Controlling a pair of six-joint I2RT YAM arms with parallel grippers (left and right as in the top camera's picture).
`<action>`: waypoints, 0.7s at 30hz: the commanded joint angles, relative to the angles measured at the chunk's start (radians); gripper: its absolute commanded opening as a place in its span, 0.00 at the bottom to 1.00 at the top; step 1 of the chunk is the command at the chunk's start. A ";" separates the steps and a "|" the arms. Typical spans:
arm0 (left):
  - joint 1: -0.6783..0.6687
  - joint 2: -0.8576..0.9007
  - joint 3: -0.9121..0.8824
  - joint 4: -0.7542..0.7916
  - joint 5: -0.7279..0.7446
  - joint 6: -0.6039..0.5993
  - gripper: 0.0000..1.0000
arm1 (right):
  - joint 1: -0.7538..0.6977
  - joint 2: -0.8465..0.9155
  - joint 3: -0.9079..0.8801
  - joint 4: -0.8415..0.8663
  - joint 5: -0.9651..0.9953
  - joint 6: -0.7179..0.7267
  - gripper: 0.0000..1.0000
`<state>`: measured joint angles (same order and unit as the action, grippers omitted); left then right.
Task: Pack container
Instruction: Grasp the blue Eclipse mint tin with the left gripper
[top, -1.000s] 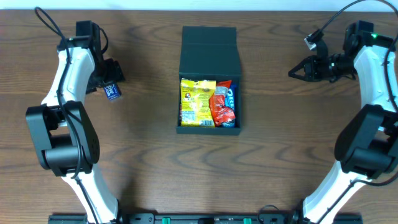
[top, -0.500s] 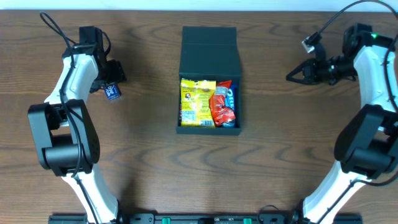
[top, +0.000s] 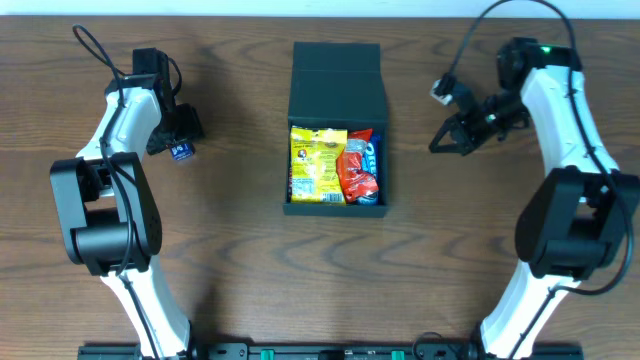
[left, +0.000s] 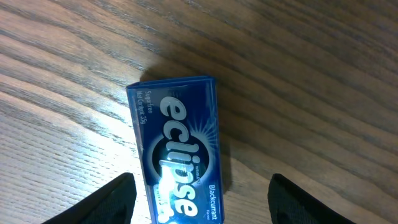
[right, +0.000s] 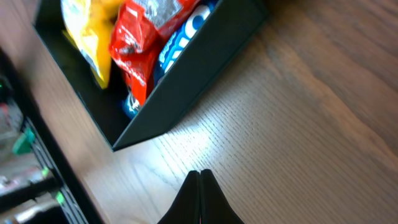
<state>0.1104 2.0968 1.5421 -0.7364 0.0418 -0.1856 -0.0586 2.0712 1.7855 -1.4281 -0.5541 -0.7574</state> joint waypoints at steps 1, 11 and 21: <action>0.002 0.022 -0.009 -0.005 -0.036 0.007 0.69 | 0.042 -0.004 0.019 0.003 0.069 -0.029 0.01; 0.003 0.047 -0.009 0.010 -0.075 0.029 0.66 | 0.080 -0.004 0.019 0.007 0.068 -0.025 0.01; 0.005 0.076 -0.009 0.016 -0.075 0.032 0.44 | 0.079 -0.004 0.019 0.007 0.068 -0.006 0.01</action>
<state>0.1104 2.1529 1.5414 -0.7197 -0.0151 -0.1581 0.0147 2.0712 1.7855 -1.4208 -0.4847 -0.7673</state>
